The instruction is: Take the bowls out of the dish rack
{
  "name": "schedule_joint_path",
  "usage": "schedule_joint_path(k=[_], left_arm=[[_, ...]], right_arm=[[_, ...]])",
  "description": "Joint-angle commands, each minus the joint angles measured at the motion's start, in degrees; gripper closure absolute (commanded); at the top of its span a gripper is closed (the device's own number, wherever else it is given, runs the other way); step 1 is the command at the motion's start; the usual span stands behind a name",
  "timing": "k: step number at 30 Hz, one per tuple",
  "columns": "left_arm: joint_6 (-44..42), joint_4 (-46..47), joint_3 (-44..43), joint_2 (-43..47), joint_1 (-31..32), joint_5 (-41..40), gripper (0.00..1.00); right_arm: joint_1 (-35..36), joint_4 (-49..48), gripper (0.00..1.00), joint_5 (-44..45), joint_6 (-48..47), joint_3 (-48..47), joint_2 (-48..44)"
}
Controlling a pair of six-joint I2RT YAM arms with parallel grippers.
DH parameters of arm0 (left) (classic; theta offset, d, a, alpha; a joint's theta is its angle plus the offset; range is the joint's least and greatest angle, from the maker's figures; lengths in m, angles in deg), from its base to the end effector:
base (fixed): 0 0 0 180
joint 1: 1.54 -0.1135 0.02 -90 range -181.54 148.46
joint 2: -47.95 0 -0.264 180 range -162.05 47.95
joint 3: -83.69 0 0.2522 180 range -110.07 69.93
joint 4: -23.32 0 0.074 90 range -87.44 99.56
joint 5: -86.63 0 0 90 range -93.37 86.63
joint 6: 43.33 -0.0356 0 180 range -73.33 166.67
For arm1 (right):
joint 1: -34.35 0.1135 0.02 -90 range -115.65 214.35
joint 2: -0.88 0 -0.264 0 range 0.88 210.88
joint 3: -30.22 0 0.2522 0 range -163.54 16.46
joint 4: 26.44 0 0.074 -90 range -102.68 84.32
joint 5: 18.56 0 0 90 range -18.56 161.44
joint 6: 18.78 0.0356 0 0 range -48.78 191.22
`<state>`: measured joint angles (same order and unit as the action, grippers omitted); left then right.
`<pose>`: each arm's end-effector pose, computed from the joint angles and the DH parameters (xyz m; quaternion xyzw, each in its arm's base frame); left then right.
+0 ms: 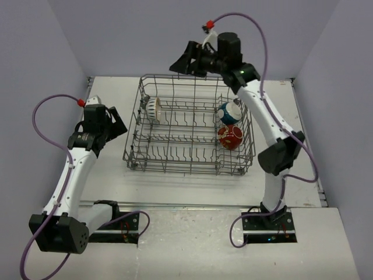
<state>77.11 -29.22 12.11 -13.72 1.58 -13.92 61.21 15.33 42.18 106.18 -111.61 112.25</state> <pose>0.2234 -0.0056 0.3155 -0.2512 0.8774 -0.0349 0.4073 0.3816 0.2128 0.4666 -0.1069 0.7577 0.4827 0.4260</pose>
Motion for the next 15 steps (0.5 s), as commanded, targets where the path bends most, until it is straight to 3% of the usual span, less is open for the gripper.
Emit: schedule_joint_path(k=[1, 8, 11, 15], left_arm=[[-0.9, -0.2, 0.3, 1.7, 0.3, -1.1, 0.13], [-3.2, 5.7, 1.5, -1.1, 0.4, 1.1, 0.16], [-3.5, 7.4, 1.7, -3.7, 0.6, 2.0, 0.28], [-4.0, 10.2, 2.4, -5.8, 0.9, 4.6, 0.32]], right_arm=[[2.8, -3.5, 0.2, -6.9, 2.5, -2.6, 7.7], [5.4, -5.7, 0.16, -8.0, 3.5, -5.5, 17.2], [5.8, -7.3, 0.16, -7.9, 4.3, -4.3, 18.4], [5.9, -6.7, 0.16, -7.0, 4.9, -6.3, 21.0]])
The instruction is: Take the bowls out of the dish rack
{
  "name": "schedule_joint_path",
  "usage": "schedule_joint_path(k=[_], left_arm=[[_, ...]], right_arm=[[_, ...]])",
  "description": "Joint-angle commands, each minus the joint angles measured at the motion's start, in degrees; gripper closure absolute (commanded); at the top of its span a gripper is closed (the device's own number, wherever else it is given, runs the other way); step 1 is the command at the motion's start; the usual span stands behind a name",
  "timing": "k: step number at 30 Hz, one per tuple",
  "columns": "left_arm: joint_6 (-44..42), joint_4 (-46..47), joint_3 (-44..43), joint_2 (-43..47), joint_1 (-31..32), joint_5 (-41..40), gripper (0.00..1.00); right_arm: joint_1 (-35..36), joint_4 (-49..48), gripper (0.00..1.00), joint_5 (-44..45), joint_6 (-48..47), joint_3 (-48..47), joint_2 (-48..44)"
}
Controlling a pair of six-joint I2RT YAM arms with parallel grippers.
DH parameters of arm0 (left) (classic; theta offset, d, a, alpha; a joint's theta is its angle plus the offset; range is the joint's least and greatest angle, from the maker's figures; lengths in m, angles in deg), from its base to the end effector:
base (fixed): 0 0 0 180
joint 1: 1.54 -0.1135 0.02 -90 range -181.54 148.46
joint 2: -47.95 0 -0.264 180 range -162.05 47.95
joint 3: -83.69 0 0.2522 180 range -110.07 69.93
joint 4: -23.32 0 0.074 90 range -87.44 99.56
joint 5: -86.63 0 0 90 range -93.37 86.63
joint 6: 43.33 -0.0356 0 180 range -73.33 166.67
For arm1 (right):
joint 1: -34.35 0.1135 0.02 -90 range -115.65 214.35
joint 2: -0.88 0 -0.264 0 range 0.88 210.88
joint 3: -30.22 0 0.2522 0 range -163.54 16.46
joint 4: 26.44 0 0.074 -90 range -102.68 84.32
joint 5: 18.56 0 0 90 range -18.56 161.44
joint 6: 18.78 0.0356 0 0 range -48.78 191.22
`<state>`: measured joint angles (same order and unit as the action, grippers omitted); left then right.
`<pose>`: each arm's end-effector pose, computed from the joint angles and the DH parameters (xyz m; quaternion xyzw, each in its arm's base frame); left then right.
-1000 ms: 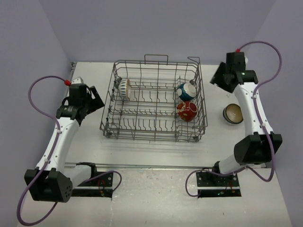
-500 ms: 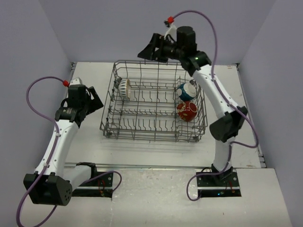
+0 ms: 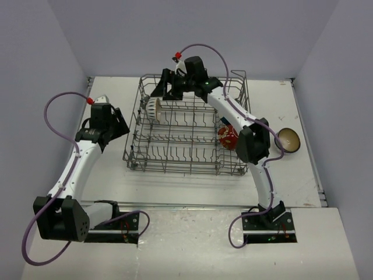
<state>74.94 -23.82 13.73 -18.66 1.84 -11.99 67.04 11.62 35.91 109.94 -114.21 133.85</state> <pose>0.2457 -0.0092 0.2950 -0.2265 0.8893 -0.0402 0.3953 0.4426 0.3086 0.3107 -0.1175 0.8176 0.5028 0.2549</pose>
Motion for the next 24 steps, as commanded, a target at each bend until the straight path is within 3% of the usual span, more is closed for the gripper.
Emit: schedule_joint_path(k=[1, 9, 17, 24], left_arm=[[-1.8, 6.0, 0.9, -1.2, 0.7, 3.1, 0.33], [-1.7, 8.3, 0.5, -4.3, 2.1, 4.6, 0.34], [-0.5, 7.3, -0.8, 0.9, 2.3, -2.4, 0.29], [-1.4, 9.0, -2.0, 3.0, 2.7, -0.2, 0.26]], right_arm=[[0.2, -3.0, 0.16, -0.9, 1.0, -3.9, -0.3], [0.2, -3.2, 0.16, -0.1, 2.0, -3.8, 2.6], [0.1, -3.3, 0.16, 0.4, 2.3, -1.9, 3.1], [0.3, -4.0, 0.16, 0.3, 4.5, -1.3, 4.6]])
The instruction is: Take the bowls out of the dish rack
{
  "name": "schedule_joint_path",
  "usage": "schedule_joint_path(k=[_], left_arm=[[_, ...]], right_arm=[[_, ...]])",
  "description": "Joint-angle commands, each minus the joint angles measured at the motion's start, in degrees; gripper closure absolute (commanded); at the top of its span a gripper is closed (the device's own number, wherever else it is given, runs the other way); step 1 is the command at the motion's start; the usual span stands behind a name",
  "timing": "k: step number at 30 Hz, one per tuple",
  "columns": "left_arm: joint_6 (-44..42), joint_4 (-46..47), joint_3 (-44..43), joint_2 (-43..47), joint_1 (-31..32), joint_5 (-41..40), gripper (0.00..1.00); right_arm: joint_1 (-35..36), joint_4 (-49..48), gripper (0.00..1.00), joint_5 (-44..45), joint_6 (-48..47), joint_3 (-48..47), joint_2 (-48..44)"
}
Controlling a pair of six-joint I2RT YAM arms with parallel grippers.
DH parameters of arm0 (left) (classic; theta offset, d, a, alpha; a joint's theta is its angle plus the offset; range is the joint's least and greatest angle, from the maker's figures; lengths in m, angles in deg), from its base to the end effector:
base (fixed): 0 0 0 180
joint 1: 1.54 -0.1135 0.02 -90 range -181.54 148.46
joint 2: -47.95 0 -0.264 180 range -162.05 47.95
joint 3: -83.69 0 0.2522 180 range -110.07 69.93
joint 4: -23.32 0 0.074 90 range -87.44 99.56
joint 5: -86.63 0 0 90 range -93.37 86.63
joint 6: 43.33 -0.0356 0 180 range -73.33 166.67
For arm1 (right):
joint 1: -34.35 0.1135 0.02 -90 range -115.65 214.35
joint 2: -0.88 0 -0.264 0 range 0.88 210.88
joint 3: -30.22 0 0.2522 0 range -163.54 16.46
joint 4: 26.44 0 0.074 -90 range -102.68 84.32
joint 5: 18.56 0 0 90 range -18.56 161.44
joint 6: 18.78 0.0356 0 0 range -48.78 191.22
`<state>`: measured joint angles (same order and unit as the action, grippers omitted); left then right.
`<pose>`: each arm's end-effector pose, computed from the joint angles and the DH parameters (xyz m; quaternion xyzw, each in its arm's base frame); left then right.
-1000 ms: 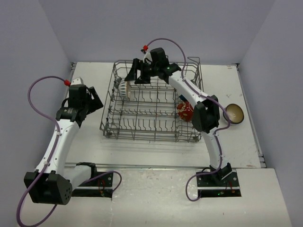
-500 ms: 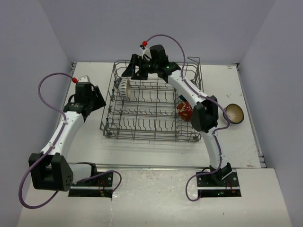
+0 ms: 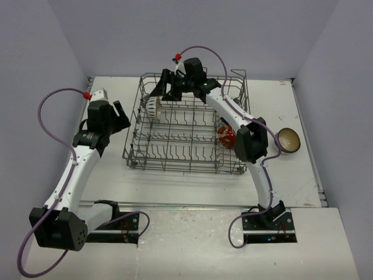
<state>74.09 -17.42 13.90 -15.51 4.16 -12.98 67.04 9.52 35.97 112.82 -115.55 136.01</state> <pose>0.2421 -0.0182 0.3158 -0.2044 0.8584 -0.0614 0.4665 0.4501 0.3134 0.3023 -0.1000 0.8150 0.5128 0.2507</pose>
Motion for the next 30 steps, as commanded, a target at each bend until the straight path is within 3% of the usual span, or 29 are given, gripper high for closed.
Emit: schedule_joint_path(k=[1, 15, 16, 20, 23, 26, 29, 30], left_arm=[[-0.6, 2.5, -2.1, -0.6, 0.4, 1.3, 0.26], [-0.1, 5.8, 4.4, -6.3, 1.5, 1.8, 0.29], [-0.2, 6.0, 4.7, -6.7, 1.5, 1.8, 0.31], [-0.2, 6.8, 5.6, -7.3, 1.6, 2.2, 0.59], [-0.3, 6.7, 5.8, -6.7, 1.7, 2.2, 0.71], [-0.8, 6.5, 5.8, -6.4, 1.8, 2.6, 0.75], [-1.1, 6.0, 5.7, -5.8, 1.8, 3.0, 0.93], [-1.1, 5.5, 5.6, -5.7, 1.8, 3.0, 0.94]], right_arm=[[0.3, -2.0, 0.16, 0.3, 1.8, 0.1, 2.6], [1.8, -2.9, 0.16, 2.8, 2.3, 2.1, -0.4], [1.9, -2.9, 0.16, 3.0, 1.9, 2.7, -1.3], [2.4, -4.2, 0.16, 4.4, 1.3, 5.7, -6.0], [2.6, -3.3, 0.16, 5.8, 1.5, 5.5, -8.2], [2.6, -1.9, 0.16, 6.3, 2.2, 3.7, -8.7], [2.9, -1.5, 0.16, 7.9, 2.9, 3.9, -9.3], [3.0, -1.4, 0.16, 8.0, 3.2, 3.9, -9.4]])
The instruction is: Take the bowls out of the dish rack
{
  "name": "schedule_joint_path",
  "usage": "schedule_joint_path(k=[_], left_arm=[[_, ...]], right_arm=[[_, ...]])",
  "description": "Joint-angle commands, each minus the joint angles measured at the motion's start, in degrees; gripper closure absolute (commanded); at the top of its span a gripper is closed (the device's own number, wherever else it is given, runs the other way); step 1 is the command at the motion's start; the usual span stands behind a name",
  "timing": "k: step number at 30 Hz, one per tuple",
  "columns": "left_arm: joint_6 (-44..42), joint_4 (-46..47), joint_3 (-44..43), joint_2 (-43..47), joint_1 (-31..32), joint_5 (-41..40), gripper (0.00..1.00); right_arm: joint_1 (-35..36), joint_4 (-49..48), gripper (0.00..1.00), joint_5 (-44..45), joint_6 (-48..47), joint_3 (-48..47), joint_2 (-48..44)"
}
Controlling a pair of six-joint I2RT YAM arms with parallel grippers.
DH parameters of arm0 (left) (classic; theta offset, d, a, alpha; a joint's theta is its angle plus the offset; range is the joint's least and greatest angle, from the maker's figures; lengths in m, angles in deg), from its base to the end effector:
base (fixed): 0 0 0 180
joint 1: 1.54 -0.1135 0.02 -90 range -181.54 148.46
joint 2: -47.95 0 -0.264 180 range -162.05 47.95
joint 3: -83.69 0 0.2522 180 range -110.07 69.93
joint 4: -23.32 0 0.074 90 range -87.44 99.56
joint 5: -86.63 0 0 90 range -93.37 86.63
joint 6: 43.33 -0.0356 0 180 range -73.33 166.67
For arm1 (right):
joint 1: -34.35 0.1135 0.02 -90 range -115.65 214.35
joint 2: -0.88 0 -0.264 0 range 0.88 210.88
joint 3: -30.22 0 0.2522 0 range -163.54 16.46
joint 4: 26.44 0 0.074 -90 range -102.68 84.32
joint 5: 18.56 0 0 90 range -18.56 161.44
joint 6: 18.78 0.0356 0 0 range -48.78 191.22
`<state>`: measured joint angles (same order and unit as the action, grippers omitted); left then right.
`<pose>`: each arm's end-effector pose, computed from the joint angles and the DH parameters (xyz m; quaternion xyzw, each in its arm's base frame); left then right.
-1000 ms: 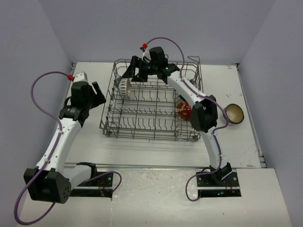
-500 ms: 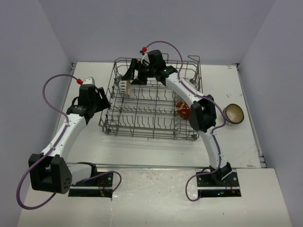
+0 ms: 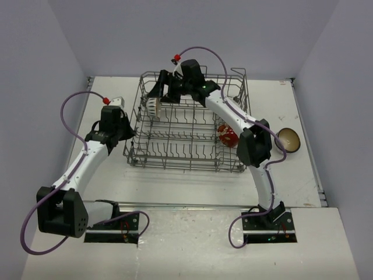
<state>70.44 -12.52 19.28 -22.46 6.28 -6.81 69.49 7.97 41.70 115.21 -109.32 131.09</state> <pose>0.2617 -0.0338 0.2628 -0.1387 0.9020 -0.0846 0.3999 0.4268 0.3220 0.3115 -0.0744 0.8237 0.4973 0.2620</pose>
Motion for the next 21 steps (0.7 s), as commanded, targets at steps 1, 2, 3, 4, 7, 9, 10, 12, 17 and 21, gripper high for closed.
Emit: schedule_joint_path(k=[1, 2, 3, 4, 7, 9, 10, 12, 17, 21], left_arm=[[2.6, 0.4, 0.2, 1.4, -0.3, -3.0, 0.96], [2.5, 0.1, 0.4, 1.8, -0.3, -2.9, 1.0], [2.7, -0.1, 0.5, 2.0, -0.3, -2.9, 1.0], [2.8, -0.3, 0.6, 2.4, -0.3, -2.7, 1.0], [2.9, -0.9, 1.8, 4.2, -0.2, -2.4, 1.0], [2.9, -1.3, 2.4, 5.0, -0.1, -2.4, 1.0], [2.9, -1.6, 2.7, 5.8, -0.1, -2.4, 1.0], [3.1, -2.1, 3.2, 6.7, -0.1, -2.3, 1.0], [3.7, -3.6, 4.9, 9.8, -0.1, -2.0, 1.0], [3.7, -4.4, 5.2, 11.0, 0.0, -2.2, 1.0]], right_arm=[[0.5, 0.7, 0.16, 2.6, 1.3, -2.1, -4.4], [0.6, 0.8, 0.16, 3.3, 1.5, -1.8, -4.5], [1.0, 0.7, 0.16, 3.5, 1.6, -1.6, -4.7], [1.2, 0.5, 0.16, 3.5, 1.7, -1.0, -4.8], [1.9, 0.4, 0.16, 4.2, 2.4, -1.1, -3.7], [2.0, 0.8, 0.16, 5.1, 2.5, -1.2, -3.3], [2.1, 0.7, 0.16, 5.1, 2.7, -1.1, -3.0], [2.2, 0.5, 0.16, 5.0, 3.2, -1.1, -2.2], [2.7, -0.5, 0.16, 6.1, 3.7, -1.1, 0.7], [2.9, 0.9, 0.17, 7.6, 3.6, -2.9, 2.6]])
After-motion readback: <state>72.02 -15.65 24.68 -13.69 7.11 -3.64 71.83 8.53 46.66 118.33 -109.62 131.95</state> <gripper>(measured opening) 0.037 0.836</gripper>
